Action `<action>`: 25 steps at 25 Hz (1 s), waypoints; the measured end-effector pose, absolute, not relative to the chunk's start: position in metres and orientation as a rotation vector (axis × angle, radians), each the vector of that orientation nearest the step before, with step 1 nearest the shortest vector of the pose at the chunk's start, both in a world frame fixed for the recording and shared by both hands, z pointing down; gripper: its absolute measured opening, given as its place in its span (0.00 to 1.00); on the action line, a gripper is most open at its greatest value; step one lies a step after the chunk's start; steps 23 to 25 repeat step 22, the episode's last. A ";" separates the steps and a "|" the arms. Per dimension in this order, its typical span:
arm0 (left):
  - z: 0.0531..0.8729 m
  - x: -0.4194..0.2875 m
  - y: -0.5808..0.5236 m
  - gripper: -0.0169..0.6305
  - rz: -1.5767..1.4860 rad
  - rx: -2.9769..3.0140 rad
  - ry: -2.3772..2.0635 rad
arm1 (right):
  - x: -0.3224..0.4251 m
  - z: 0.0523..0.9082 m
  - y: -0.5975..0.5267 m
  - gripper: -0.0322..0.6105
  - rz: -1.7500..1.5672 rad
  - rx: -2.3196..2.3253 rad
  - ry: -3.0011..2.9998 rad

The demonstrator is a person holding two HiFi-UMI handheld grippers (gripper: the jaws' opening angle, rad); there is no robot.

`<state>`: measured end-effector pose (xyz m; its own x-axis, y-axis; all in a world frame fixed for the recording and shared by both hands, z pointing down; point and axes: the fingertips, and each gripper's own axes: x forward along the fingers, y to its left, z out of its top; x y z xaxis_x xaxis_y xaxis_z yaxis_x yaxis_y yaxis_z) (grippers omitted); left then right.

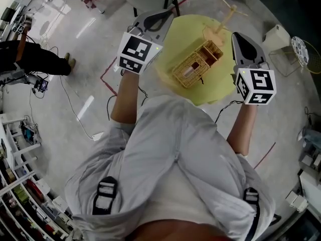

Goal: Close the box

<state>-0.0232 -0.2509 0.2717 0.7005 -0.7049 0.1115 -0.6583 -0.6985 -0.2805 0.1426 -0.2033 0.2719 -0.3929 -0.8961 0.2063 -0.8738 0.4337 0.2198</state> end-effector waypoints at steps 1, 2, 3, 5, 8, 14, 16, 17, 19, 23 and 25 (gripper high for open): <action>0.272 -0.023 -0.251 0.07 -0.313 -2.693 1.090 | 0.141 0.272 -0.204 0.08 -0.107 1.525 -2.399; 0.273 -0.023 -0.252 0.07 -0.314 -2.696 1.088 | 0.140 0.272 -0.205 0.08 -0.106 1.524 -2.402; 0.273 -0.023 -0.252 0.07 -0.316 -2.698 1.085 | 0.139 0.272 -0.205 0.08 -0.106 1.524 -2.405; 0.276 -0.022 -0.253 0.07 -0.319 -2.703 1.081 | 0.139 0.273 -0.207 0.08 -0.104 1.526 -2.407; 0.280 -0.021 -0.255 0.07 -0.321 -2.710 1.079 | 0.139 0.276 -0.208 0.08 -0.096 1.528 -2.405; 0.284 -0.020 -0.255 0.07 -0.328 -2.721 1.068 | 0.139 0.278 -0.210 0.08 -0.084 1.530 -2.397; 0.286 -0.021 -0.255 0.07 -0.329 -2.725 1.070 | 0.138 0.280 -0.210 0.08 -0.081 1.527 -2.396; 0.287 -0.021 -0.256 0.07 -0.330 -2.727 1.071 | 0.138 0.281 -0.210 0.08 -0.080 1.525 -2.396; 0.288 -0.020 -0.256 0.07 -0.332 -2.731 1.070 | 0.138 0.283 -0.210 0.08 -0.078 1.522 -2.394; 0.290 -0.020 -0.257 0.07 -0.336 -2.738 1.068 | 0.137 0.286 -0.211 0.08 -0.073 1.515 -2.392; 0.290 -0.020 -0.257 0.07 -0.336 -2.738 1.068 | 0.137 0.286 -0.211 0.08 -0.073 1.515 -2.392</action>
